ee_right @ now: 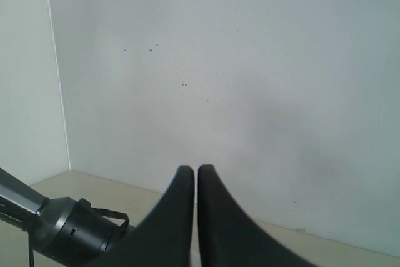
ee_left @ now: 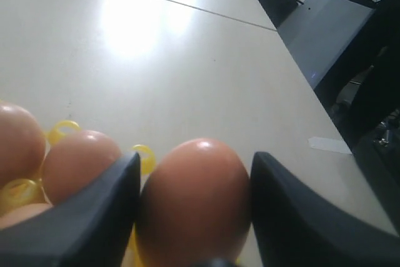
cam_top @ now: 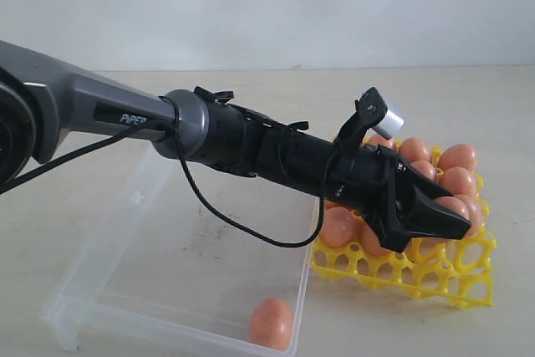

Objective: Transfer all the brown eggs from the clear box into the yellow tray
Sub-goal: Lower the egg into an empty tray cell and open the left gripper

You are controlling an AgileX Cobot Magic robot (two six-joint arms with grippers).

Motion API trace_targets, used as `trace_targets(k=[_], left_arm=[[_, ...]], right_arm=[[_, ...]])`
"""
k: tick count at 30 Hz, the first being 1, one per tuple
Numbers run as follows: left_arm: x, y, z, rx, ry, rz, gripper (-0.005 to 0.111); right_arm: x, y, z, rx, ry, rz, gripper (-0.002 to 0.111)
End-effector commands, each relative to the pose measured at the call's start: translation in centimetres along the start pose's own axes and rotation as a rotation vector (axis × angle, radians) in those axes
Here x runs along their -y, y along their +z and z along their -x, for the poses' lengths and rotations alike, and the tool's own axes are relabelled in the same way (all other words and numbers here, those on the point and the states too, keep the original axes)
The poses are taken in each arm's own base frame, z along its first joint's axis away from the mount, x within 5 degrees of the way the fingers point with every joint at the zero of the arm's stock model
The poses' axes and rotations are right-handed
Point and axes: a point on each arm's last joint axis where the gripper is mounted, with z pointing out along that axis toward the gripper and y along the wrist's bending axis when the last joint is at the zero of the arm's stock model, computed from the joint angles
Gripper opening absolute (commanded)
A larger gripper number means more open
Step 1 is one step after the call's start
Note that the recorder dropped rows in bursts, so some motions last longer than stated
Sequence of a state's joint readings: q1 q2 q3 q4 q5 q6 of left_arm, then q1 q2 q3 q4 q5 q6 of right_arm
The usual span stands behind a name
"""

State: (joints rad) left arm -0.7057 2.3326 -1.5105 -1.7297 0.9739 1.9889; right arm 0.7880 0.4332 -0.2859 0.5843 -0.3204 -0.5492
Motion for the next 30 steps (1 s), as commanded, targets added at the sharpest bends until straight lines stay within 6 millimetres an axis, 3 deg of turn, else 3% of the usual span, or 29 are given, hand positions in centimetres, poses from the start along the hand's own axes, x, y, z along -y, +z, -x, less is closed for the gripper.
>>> trace_targets(k=[1,30], left_arm=[[-0.04,0.14,0.38,0.009,-0.028,0.016,0.004],[-0.13,0.14,0.34,0.005,-0.016,0.026,0.004]], right_arm=[[0.01,-0.03,0.23,0.009,-0.004,-0.001,0.000],[0.01,-0.03,0.23,0.009,-0.004,-0.001,0.000]])
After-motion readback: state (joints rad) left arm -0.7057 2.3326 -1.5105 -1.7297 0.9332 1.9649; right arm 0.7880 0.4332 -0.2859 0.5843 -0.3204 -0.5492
